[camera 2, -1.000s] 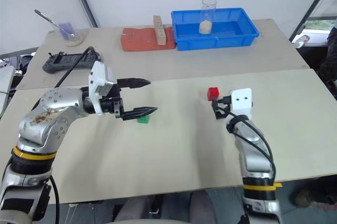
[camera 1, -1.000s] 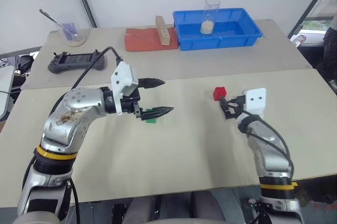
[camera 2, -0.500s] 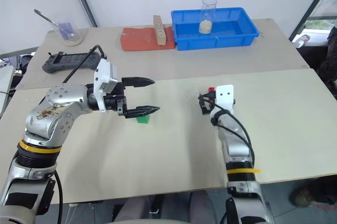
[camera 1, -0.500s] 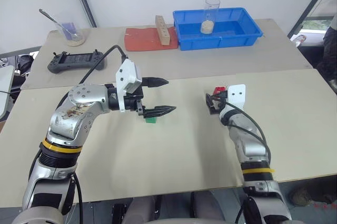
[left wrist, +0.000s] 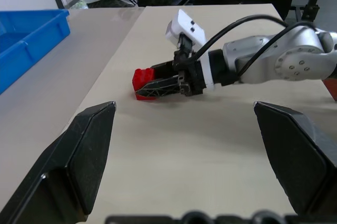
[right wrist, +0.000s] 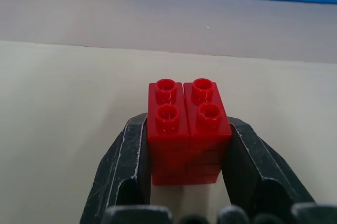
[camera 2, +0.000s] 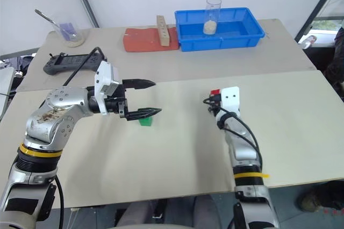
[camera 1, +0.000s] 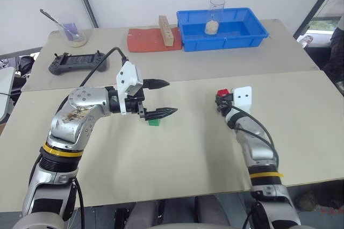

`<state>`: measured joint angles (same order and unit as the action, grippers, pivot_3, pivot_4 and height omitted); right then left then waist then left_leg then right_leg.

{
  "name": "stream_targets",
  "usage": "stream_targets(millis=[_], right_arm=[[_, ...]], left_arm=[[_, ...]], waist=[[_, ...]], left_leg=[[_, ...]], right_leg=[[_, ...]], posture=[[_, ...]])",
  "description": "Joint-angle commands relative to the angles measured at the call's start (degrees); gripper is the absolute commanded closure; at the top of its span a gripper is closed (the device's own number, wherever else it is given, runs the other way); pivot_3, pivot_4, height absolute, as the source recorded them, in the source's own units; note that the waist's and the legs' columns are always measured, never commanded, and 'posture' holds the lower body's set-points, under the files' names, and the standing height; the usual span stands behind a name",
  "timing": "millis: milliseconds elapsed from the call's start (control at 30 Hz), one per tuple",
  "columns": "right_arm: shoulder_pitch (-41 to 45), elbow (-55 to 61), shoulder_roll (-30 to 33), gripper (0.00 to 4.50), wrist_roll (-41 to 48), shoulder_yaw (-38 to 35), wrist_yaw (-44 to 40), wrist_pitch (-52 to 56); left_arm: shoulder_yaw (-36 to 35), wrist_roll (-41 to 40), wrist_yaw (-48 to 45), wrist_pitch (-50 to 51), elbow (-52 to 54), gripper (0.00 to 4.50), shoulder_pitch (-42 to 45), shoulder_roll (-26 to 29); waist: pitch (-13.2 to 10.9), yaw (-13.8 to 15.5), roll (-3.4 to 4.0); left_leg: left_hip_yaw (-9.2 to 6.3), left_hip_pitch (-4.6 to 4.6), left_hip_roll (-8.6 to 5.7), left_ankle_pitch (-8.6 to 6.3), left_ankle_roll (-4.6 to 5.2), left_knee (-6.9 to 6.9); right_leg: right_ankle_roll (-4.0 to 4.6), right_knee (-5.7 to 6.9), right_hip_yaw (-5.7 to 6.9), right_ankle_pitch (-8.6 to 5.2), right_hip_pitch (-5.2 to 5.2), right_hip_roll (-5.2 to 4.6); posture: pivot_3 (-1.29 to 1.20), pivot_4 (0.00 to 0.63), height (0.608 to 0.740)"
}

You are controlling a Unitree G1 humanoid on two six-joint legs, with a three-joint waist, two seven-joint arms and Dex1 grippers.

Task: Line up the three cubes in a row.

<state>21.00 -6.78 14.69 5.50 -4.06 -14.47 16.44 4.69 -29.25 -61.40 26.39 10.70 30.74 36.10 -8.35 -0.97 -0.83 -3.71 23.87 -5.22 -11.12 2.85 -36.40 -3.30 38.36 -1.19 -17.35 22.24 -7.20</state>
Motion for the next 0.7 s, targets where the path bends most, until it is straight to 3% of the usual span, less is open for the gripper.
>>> stream_targets(millis=[33,167,267,433,700], right_arm=[[-2.6,10.6,7.5,3.05,9.2,-0.6,-15.8,4.6],[-8.3,17.0,19.6,3.05,18.3,1.7,-37.9,5.6],[-10.7,17.0,24.3,3.05,18.0,6.6,-49.4,0.3],[-7.1,8.3,23.6,3.05,14.6,12.8,-60.4,-11.6],[1.7,-9.4,23.6,3.05,10.4,15.4,-71.1,-24.4]], left_arm=[[-0.2,-0.4,-3.6,-2.6,3.0,0.0,-1.7,1.4],[0.4,0.4,-7.6,-6.1,3.2,0.0,-4.9,2.3],[1.2,1.5,-10.1,-10.1,3.5,0.0,-8.0,2.7],[1.9,2.6,-13.0,-14.1,5.6,0.0,-12.7,3.8],[1.6,2.0,-14.0,-14.5,9.5,0.0,-17.1,6.8]], waist=[[0.0,0.1,0.01],[0.0,0.2,-0.01],[0.0,0.0,-0.04],[0.0,0.1,-0.05],[-0.1,0.8,-0.08]], left_leg=[[0.0,0.0,0.0,0.0,0.0,0.0],[0.01,0.0,0.04,-0.02,0.05,0.0],[0.01,-0.01,0.11,-0.04,0.06,-0.04],[0.04,-0.01,0.15,-0.04,0.06,-0.06],[0.03,-0.02,0.11,-0.09,0.12,-0.21]], right_leg=[[0.0,-0.01,0.0,0.0,0.0,0.0],[0.0,-0.23,0.03,0.0,-0.13,0.02],[0.0,-0.28,0.04,0.0,-0.17,0.08],[0.0,-0.29,0.01,0.0,-0.14,0.08],[0.0,-0.33,0.05,0.0,-0.07,0.0]], posture=[[0.0,0.15,0.74],[0.0,0.15,0.74],[0.0,0.15,0.74],[0.0,0.15,0.74],[0.0,0.15,0.74]])
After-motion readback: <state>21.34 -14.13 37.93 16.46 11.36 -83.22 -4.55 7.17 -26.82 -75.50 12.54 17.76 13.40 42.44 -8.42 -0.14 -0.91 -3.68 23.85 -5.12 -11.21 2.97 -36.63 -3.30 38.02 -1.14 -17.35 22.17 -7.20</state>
